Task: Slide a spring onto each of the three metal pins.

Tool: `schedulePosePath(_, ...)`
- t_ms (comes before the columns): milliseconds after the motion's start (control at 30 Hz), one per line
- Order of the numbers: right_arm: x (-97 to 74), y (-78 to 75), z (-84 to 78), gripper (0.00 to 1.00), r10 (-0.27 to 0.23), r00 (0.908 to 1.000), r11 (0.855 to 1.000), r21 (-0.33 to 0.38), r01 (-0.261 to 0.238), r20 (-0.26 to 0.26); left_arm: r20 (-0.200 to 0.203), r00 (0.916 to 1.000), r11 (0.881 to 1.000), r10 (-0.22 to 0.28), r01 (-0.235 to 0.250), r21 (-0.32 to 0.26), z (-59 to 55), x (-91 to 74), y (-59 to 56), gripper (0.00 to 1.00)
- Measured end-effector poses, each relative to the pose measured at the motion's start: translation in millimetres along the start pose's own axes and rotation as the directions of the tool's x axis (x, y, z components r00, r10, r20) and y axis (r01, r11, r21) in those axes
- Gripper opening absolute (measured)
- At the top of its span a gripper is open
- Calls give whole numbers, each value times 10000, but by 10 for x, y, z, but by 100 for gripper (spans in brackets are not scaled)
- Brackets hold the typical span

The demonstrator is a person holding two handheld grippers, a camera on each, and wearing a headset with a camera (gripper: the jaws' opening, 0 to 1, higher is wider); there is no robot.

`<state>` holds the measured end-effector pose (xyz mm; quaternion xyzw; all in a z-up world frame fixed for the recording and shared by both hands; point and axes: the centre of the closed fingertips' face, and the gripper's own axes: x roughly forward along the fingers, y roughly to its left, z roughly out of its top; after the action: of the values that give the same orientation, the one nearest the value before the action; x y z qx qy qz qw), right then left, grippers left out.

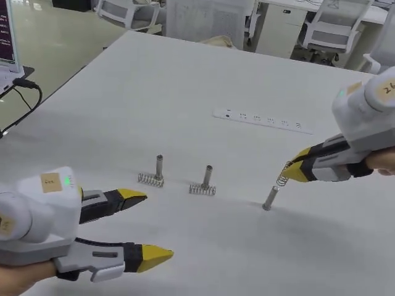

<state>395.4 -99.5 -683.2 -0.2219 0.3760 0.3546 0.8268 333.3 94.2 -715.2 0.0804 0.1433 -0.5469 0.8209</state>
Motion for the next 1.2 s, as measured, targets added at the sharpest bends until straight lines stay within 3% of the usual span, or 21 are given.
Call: schedulePosePath(1200, 243, -57, -178, 8, 68, 9994, 9994, 343, -56, -334, -96, 9999, 10000, 66, -66, -24, -32, -18, 13, 54)
